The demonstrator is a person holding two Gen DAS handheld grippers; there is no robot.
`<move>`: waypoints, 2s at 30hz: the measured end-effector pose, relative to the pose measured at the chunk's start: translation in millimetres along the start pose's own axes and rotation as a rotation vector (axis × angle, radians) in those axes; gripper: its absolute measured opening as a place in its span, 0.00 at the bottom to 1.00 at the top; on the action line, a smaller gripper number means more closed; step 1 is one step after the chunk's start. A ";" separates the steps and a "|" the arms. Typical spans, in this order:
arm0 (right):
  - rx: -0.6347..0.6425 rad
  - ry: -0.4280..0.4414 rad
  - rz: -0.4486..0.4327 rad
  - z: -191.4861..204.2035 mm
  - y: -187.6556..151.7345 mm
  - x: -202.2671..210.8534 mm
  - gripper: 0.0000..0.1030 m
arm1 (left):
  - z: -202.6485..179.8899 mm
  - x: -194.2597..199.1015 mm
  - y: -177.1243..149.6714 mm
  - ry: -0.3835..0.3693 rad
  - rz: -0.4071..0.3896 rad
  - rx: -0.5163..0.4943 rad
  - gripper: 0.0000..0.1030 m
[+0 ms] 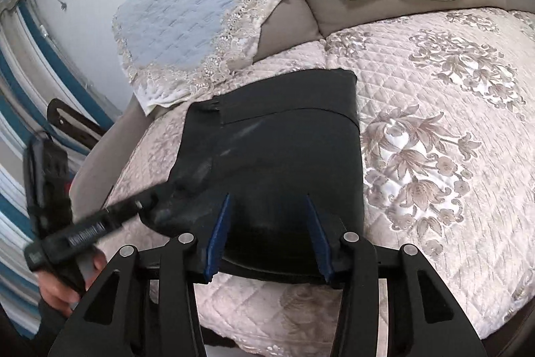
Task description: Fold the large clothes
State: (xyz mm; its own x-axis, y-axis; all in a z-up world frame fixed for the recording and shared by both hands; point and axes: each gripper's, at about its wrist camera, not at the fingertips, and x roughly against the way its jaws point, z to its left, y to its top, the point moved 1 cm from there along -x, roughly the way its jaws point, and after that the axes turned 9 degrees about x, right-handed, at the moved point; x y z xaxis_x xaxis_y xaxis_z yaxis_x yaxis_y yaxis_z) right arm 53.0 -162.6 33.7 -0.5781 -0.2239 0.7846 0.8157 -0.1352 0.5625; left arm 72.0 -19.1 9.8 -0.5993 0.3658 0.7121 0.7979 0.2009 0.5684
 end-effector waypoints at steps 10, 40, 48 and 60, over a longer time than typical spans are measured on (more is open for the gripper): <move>0.080 -0.015 0.046 11.1 -7.9 -18.3 0.45 | 23.4 -10.4 -34.3 0.029 0.009 0.038 0.13; 0.135 -0.138 -0.015 -18.3 55.1 -47.8 0.45 | 25.8 -94.1 52.0 0.188 -0.049 0.031 0.05; 0.200 -0.188 0.102 -26.2 58.0 -114.9 0.29 | 39.3 -101.4 48.2 0.175 -0.060 0.056 0.04; 0.213 -0.196 0.057 -17.2 55.7 -90.4 0.29 | 31.2 -98.1 51.0 0.198 -0.055 0.021 0.04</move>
State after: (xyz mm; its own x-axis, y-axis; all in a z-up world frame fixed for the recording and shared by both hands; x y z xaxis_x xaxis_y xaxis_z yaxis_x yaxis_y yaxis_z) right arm 151.1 -166.5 -10.4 -0.5414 -0.0314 0.8402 0.8363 0.0828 0.5419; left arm 173.6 -16.3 -43.9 -0.6411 0.1684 0.7488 0.7638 0.2349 0.6011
